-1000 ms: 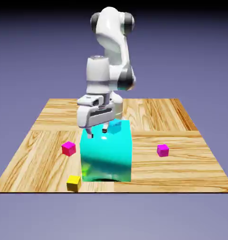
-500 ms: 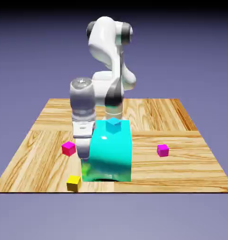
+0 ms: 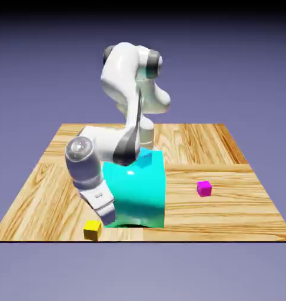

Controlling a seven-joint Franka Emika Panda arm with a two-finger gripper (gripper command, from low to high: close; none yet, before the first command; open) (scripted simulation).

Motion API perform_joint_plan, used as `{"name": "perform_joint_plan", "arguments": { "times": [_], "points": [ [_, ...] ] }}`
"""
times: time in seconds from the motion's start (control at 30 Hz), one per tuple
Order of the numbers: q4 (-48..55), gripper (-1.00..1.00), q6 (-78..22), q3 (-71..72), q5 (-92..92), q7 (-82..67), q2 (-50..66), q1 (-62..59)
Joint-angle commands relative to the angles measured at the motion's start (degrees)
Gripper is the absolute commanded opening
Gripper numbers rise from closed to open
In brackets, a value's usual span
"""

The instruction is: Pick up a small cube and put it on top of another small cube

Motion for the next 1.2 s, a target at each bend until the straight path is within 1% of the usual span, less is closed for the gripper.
{"name": "perform_joint_plan", "arguments": {
  "times": [0.0,0.53,0.6,0.77,0.8,0.83,0.87,1.03,1.1,1.17],
  "points": [
    [1.2,0.0,-1.22,-0.15,0.04,-2.5,1.17,-0.13],
    [20.32,0.0,-20.69,-2.55,0.66,-42.35,19.86,-2.22],
    [20.38,0.0,-20.75,-2.56,0.66,-42.47,19.92,-2.23],
    [10.0,0.0,-11.05,-2.37,0.83,-42.48,19.24,-1.77],
    [9.62,0.0,-10.69,-2.36,0.84,-42.48,19.22,-1.75],
    [9.62,-1.0,-10.69,-2.36,0.84,-42.48,19.22,-1.75],
    [9.62,-1.0,-10.69,-2.36,0.84,-42.48,19.22,-1.75],
    [19.99,-1.0,-20.39,-2.55,0.66,-42.47,19.89,-2.21],
    [17.55,-1.0,-21.9,-2.88,1.83,-38.0,18.61,0.32],
    [14.96,-1.0,-20.67,-3.84,4.36,-34.22,16.25,4.47]
  ]
}}
